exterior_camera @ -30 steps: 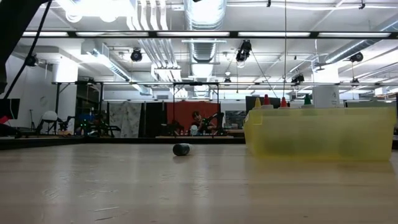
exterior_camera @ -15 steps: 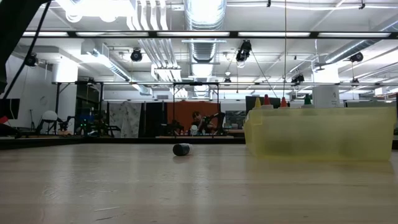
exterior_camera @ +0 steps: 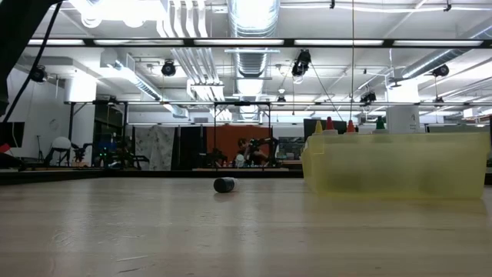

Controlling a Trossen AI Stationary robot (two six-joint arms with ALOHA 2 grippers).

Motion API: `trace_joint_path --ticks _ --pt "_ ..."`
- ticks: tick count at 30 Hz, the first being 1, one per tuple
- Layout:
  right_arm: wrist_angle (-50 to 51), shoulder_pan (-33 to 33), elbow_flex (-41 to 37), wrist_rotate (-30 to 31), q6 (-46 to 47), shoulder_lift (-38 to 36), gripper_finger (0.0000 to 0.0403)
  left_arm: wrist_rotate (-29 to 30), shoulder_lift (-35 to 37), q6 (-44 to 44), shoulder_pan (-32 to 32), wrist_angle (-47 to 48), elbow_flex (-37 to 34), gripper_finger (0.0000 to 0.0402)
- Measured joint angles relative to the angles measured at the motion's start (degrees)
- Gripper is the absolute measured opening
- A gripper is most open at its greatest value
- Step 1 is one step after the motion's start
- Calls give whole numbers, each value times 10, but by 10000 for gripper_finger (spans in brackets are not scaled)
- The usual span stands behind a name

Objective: Pick & Place food coloring
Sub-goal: Put the top small dark blue food coloring bottle into the yellow bin

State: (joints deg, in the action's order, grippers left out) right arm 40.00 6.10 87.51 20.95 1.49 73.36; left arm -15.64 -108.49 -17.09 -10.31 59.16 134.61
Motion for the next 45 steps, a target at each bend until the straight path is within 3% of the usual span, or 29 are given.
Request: trace_joint_path --ticks 23,33,40,45 --pt "-11 -22 1 -21 9 35 225 1 0 -11 0 -8 -19 58" --pt "2 -22 2 -19 15 18 185 6 -1 -11 -1 -2 -43 58" --pt "45 -22 7 -29 -36 13 175 -2 -1 -9 -5 -1 -44 58" --pt "115 -21 48 -44 -104 32 190 -33 -1 11 -9 0 -44 58"
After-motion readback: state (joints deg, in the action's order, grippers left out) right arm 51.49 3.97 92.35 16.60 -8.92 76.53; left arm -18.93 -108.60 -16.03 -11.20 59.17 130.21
